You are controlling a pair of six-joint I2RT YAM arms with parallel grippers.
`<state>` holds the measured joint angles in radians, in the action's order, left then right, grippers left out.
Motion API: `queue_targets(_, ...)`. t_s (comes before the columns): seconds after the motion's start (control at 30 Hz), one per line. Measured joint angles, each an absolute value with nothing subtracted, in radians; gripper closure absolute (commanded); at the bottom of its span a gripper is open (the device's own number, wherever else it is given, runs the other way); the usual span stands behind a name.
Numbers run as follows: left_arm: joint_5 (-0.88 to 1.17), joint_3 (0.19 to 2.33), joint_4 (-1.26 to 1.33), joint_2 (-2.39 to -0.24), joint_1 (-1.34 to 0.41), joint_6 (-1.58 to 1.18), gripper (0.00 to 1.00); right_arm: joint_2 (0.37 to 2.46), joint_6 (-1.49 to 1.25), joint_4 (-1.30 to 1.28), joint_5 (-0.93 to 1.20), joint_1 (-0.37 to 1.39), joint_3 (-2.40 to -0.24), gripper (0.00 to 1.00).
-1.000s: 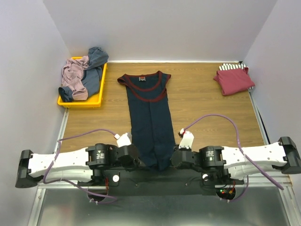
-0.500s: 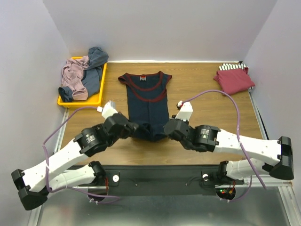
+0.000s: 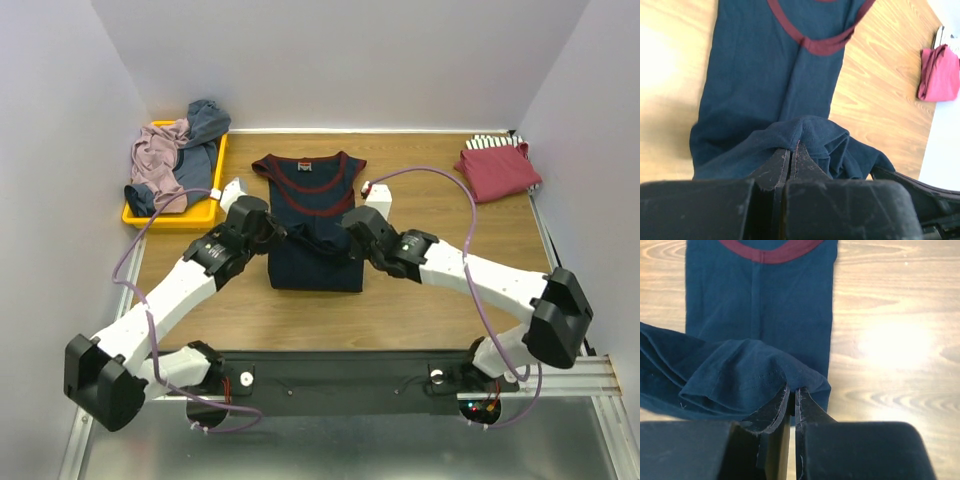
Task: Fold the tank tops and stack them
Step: Fold the tank top
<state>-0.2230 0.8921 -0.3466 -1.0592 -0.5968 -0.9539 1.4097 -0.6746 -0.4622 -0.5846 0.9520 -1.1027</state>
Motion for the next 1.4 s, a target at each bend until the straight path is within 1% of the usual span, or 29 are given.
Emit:
queue_targets(0.23, -0.154, 0.899, -0.213, -1.209, -0.528, -0.907, 1.00, 1.550, -0.607, -0.365, -0.476, 0.839, -1.160, 0.99)
queue_targets(0.57, -0.018, 0.900, 0.006, -1.534, -0.418, -0.853, 1.00, 1.810, -0.580, -0.250, -0.324, 0.702, -1.216, 0.99)
queue_targets(0.67, 0.015, 0.907, 0.033, -1.593, -0.390, -0.843, 1.00, 1.861, -0.579, -0.237, -0.296, 0.670, -1.216, 0.99)
queue_targets(0.9, 0.050, 0.954, 0.072, -1.621, -0.378, -0.828, 1.00, 1.879, -0.575, -0.222, -0.270, 0.647, -1.249, 0.99)
queue_targets(1.4, 0.060, 0.956, 0.088, -1.620, -0.351, -0.828, 1.00, 1.878, -0.567, -0.208, -0.250, 0.647, -1.327, 0.99)
